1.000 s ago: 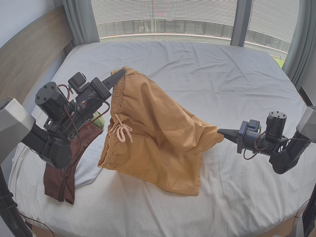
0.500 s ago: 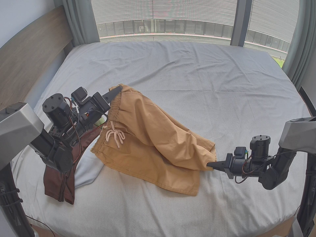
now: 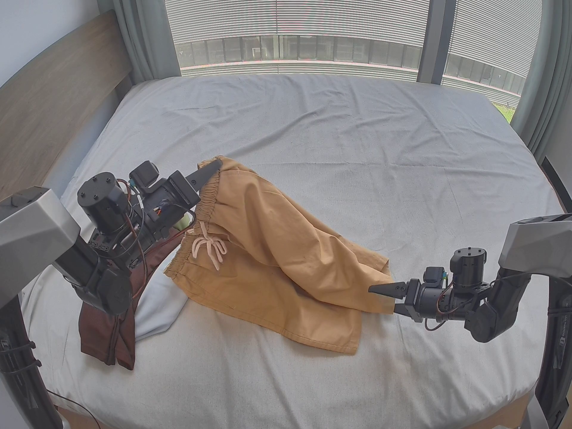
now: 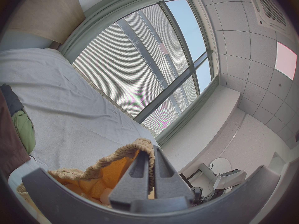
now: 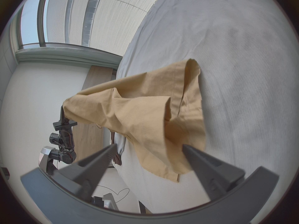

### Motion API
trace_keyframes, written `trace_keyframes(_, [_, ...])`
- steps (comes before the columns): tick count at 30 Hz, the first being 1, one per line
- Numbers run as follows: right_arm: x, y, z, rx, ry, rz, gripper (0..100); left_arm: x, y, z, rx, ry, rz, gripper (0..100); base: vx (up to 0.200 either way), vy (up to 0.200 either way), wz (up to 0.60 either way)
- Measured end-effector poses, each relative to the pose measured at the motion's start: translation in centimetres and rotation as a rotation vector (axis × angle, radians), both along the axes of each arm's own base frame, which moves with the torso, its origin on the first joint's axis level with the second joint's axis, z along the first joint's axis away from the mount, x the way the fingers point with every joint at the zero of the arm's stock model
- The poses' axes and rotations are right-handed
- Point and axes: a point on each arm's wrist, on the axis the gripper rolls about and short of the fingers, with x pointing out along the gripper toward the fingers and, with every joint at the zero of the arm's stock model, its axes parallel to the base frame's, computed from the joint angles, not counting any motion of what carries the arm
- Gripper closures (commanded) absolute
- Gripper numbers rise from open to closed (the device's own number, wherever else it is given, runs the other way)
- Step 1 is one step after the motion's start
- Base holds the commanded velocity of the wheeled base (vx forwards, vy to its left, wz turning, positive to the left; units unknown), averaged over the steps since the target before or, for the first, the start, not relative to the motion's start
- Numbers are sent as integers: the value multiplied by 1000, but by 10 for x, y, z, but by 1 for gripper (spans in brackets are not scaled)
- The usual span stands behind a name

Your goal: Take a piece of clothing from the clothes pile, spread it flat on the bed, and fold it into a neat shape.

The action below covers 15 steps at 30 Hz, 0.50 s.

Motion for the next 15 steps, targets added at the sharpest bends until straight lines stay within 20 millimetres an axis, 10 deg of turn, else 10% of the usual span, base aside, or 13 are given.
trace_keyframes(15, [44,-9,20,110,2,-103,0,-6,0,6,-3,-9,-4,100,0,0,0])
